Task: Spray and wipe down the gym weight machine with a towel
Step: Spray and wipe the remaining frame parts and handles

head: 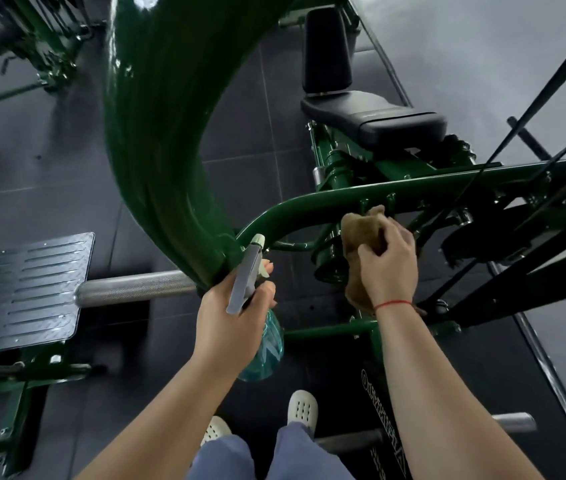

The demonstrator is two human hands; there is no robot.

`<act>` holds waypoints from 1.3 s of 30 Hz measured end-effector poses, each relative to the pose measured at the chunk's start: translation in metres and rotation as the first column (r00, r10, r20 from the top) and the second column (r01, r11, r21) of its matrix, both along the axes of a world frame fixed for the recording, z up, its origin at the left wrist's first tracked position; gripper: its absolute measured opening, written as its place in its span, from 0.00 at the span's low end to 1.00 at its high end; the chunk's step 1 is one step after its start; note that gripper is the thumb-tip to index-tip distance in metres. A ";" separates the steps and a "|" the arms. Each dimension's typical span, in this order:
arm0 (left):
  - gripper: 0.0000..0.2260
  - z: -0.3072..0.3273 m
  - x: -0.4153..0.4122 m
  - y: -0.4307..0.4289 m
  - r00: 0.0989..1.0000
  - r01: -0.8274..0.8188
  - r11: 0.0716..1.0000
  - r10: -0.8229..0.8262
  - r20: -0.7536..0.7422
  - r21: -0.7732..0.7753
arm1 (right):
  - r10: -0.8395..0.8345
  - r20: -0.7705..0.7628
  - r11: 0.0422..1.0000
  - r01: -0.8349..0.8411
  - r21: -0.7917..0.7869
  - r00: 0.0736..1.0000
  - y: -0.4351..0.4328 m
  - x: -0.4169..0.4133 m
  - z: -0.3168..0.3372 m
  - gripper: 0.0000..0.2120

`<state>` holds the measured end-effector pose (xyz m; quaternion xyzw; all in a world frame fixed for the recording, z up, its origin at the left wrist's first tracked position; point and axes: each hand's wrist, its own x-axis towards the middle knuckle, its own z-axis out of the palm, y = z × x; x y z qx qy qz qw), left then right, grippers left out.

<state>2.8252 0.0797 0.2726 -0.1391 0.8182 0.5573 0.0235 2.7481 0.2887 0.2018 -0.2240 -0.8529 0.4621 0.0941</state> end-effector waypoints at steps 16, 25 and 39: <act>0.13 -0.022 0.034 -0.058 0.953 0.231 0.967 -0.247 0.174 0.109 | 0.104 -0.047 0.925 -0.079 0.371 0.993 -0.036 0.037 -0.062 0.24; 0.11 -0.036 0.068 -0.152 0.922 0.334 0.924 -0.361 0.138 0.184 | -0.198 0.197 0.913 0.253 -0.318 0.960 -0.149 0.114 -0.067 0.23; 0.08 -0.083 0.091 -0.295 0.977 0.108 0.913 -0.170 0.126 0.393 | -0.395 0.334 0.510 0.507 -0.695 0.856 -0.362 0.199 -0.092 0.21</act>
